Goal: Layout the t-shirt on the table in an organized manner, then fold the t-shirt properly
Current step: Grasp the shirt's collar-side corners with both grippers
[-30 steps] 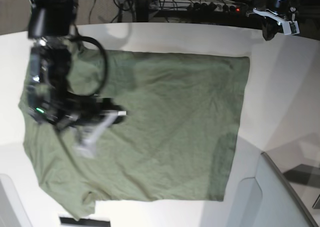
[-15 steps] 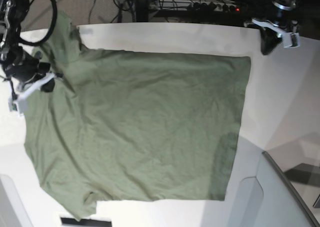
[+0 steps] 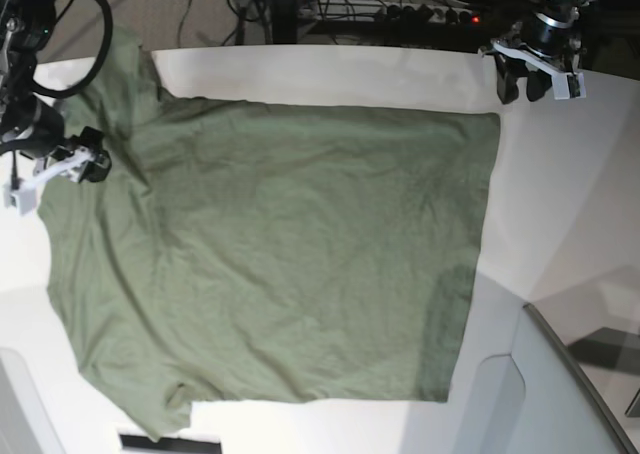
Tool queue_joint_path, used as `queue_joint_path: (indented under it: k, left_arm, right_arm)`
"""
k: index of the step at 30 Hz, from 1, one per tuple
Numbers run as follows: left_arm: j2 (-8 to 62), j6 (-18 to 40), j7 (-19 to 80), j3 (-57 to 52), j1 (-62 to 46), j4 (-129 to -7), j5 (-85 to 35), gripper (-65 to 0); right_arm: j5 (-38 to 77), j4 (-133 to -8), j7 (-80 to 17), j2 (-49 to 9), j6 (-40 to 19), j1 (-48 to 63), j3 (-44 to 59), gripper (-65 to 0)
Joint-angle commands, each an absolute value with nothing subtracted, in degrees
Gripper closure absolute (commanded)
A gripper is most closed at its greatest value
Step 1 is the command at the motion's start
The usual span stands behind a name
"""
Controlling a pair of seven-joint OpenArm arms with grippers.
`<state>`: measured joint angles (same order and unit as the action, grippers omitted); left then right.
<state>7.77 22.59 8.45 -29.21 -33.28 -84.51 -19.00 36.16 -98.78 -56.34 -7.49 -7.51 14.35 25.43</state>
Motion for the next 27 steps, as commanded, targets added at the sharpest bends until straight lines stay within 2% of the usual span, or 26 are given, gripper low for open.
queue_joint_path:
  k: [1, 3, 5, 6, 8, 17, 22, 27]
  left_arm:
    - [8.13, 23.25, 7.25, -29.41, -33.63, -85.32, -19.74, -39.5]
    - [8.13, 26.07, 7.34, -29.41, -33.45, -85.05, -19.74, -49.9]
    - [8.13, 31.96, 7.34, -29.49, -32.92, -83.82, -20.53, -55.6]
    - [8.22, 34.24, 7.43, -29.41, -32.04, -83.12, -21.93, -56.4]
    - [8.4, 37.23, 9.63, -29.41, -30.55, -80.92, -24.66, -56.3]
    - [8.22, 37.32, 12.97, -30.02, -26.95, -78.64, -25.98, -56.3]
    - [8.66, 33.8, 12.97, -30.2, -24.48, -73.71, -25.98, -56.3]
    - [8.66, 33.63, 12.88, -30.9, -24.4, -73.63, -25.98, -56.3]
  right_arm:
    - [37.67, -99.91, -55.43, -8.22, -7.78, 14.2, 26.86, -40.7]
    - [41.89, -99.56, -55.43, -8.22, -7.78, 15.08, 29.49, -49.4]
    - [46.29, -99.56, -55.43, -8.22, -7.78, 16.04, 31.78, -50.4]
    - [47.78, -99.56, -55.25, -8.31, -7.78, 16.31, 32.48, -50.1]
    - [48.57, -99.56, -55.16, -8.48, -7.78, 16.66, 33.63, -50.1]
    - [40.57, -98.95, -54.99, -8.57, -7.78, 16.75, 33.8, -50.3]
    - [40.04, -96.04, -54.9, -8.66, -7.87, 16.75, 33.98, -50.3]
    - [39.96, -94.37, -54.9, -8.66, -9.89, 17.45, 36.62, -50.3]
